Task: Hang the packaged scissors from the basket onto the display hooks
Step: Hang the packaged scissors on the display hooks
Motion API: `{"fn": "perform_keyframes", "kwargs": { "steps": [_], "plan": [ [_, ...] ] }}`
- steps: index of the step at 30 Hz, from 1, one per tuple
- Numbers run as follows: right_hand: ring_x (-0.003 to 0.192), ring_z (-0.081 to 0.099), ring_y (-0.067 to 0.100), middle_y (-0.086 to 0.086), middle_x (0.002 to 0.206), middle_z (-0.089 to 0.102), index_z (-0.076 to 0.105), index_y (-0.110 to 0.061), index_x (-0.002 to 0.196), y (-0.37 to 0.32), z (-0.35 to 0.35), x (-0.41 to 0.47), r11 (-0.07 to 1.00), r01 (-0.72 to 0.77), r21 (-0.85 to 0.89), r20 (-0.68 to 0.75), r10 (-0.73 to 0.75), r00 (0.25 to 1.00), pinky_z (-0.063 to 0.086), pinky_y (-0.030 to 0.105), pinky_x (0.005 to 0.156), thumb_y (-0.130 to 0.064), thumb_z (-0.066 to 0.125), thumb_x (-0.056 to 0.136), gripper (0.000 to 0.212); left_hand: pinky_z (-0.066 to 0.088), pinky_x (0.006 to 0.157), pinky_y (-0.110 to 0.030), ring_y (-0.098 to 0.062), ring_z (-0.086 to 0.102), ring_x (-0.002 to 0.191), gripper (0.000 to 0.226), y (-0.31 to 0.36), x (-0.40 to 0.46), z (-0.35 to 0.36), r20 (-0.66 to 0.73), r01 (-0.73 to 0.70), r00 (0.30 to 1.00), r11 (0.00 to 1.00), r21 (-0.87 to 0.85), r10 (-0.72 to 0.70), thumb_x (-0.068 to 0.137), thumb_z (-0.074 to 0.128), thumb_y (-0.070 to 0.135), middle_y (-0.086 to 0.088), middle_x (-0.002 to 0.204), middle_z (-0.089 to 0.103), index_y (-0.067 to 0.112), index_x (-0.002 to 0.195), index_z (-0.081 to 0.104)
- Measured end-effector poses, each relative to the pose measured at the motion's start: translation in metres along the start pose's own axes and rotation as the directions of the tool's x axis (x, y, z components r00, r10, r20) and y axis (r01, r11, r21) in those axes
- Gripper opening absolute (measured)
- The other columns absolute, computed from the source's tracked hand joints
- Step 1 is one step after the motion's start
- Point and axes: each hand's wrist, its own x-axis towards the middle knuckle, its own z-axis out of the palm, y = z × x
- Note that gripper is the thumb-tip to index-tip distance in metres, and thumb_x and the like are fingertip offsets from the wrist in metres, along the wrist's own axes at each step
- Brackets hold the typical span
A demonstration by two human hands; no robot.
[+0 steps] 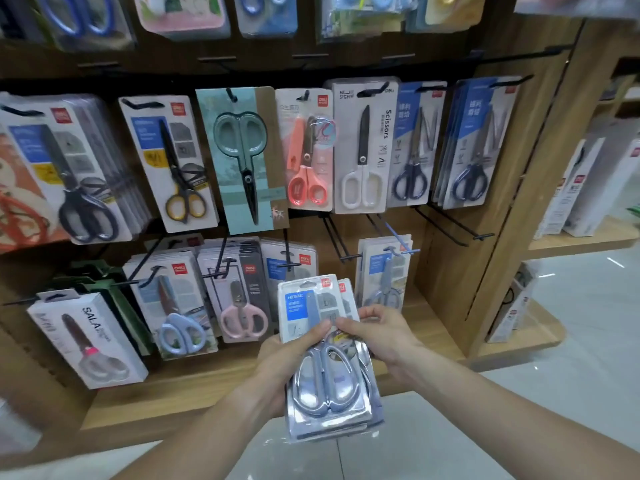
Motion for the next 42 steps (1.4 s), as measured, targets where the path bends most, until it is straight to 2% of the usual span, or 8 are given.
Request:
{"fn": "perform_keyframes", "kwargs": {
  "steps": [7, 11, 16, 20, 23, 30, 36, 42],
  "plan": [
    [0.082, 0.073, 0.022, 0.011, 0.094, 0.079, 0.073, -0.011, 0.098, 0.008, 0.001, 0.009, 0.999, 0.03, 0.011, -0.009, -0.03, 1.0, 0.061, 0.043, 0.086, -0.015, 0.078, 0.092, 0.009, 0.056, 0.1, -0.064, -0.043, 0.076, 0.105, 0.062, -0.001, 0.009, -0.005, -0.065, -0.012, 0.998, 1.0, 0.005, 0.012, 0.085, 0.081, 0.05, -0.02, 0.115, 0.078, 0.012, 0.132, 0.066],
    [0.073, 0.07, 0.02, 0.007, 0.089, 0.078, 0.074, -0.01, 0.104, 0.019, -0.003, 0.022, 1.0, 0.016, 0.01, -0.058, -0.015, 0.998, 0.058, 0.036, 0.07, -0.014, 0.07, 0.098, 0.008, 0.059, 0.096, -0.058, -0.039, 0.077, 0.101, 0.034, -0.001, 0.005, 0.0, -0.06, -0.032, 0.998, 0.999, -0.005, 0.032, 0.102, 0.064, 0.042, -0.014, 0.11, 0.08, 0.016, 0.123, 0.069],
    [0.061, 0.066, 0.018, 0.007, 0.076, 0.073, 0.066, -0.009, 0.097, 0.018, -0.013, 0.025, 0.985, -0.061, 0.161, -0.034, 0.067, 0.997, 0.056, 0.035, 0.063, -0.01, 0.06, 0.104, 0.009, 0.064, 0.067, -0.037, -0.025, 0.08, 0.09, 0.02, -0.006, 0.011, 0.0, -0.079, -0.103, 0.991, 0.994, 0.043, 0.107, 0.11, 0.054, 0.024, -0.006, 0.106, 0.082, 0.017, 0.123, 0.067],
    [0.064, 0.068, 0.019, 0.009, 0.08, 0.076, 0.068, -0.006, 0.1, 0.014, -0.021, 0.022, 0.981, -0.051, 0.189, -0.054, 0.062, 0.997, 0.055, 0.033, 0.061, -0.01, 0.058, 0.104, 0.011, 0.062, 0.09, -0.052, -0.031, 0.079, 0.099, 0.018, -0.007, 0.012, 0.002, -0.109, -0.135, 0.983, 0.982, 0.129, 0.149, 0.11, 0.054, 0.024, -0.007, 0.108, 0.081, 0.02, 0.122, 0.066],
    [0.073, 0.071, 0.03, 0.021, 0.09, 0.075, 0.067, -0.001, 0.103, 0.013, -0.035, 0.021, 0.969, -0.018, 0.246, -0.123, 0.05, 0.991, 0.062, 0.047, 0.074, -0.008, 0.06, 0.103, 0.01, 0.057, 0.101, -0.055, -0.026, 0.076, 0.109, 0.018, -0.01, 0.013, -0.003, -0.098, -0.157, 0.979, 0.969, 0.191, 0.178, 0.109, 0.057, 0.03, 0.0, 0.116, 0.08, 0.026, 0.123, 0.067],
    [0.082, 0.078, 0.024, 0.009, 0.097, 0.076, 0.06, -0.015, 0.111, 0.018, -0.073, 0.026, 0.964, 0.062, 0.26, -0.234, 0.001, 0.972, 0.062, 0.04, 0.069, -0.023, 0.06, 0.105, 0.009, 0.063, 0.087, -0.055, -0.036, 0.079, 0.092, 0.019, -0.009, 0.017, -0.015, -0.108, -0.141, 0.981, 0.975, 0.17, 0.161, 0.109, 0.056, 0.024, -0.012, 0.104, 0.081, 0.014, 0.123, 0.065],
    [0.095, 0.076, 0.032, 0.016, 0.107, 0.075, 0.063, -0.013, 0.107, 0.024, -0.085, 0.052, 0.969, 0.115, 0.218, -0.342, -0.034, 0.939, 0.061, 0.054, 0.09, -0.02, 0.06, 0.105, 0.008, 0.058, 0.092, -0.065, -0.043, 0.076, 0.101, 0.021, -0.014, 0.021, -0.008, -0.122, -0.126, 0.982, 0.982, 0.142, 0.144, 0.109, 0.057, 0.024, -0.017, 0.108, 0.08, 0.013, 0.124, 0.066],
    [0.097, 0.076, 0.028, 0.011, 0.105, 0.075, 0.061, -0.017, 0.106, 0.026, -0.078, 0.079, 0.968, 0.099, 0.231, -0.346, -0.013, 0.938, 0.062, 0.053, 0.089, -0.022, 0.059, 0.105, 0.005, 0.055, 0.097, -0.068, -0.042, 0.076, 0.102, 0.021, -0.017, 0.026, -0.006, -0.114, -0.125, 0.983, 0.983, 0.137, 0.141, 0.108, 0.057, 0.024, -0.017, 0.11, 0.079, 0.015, 0.124, 0.067]
  ]
}}
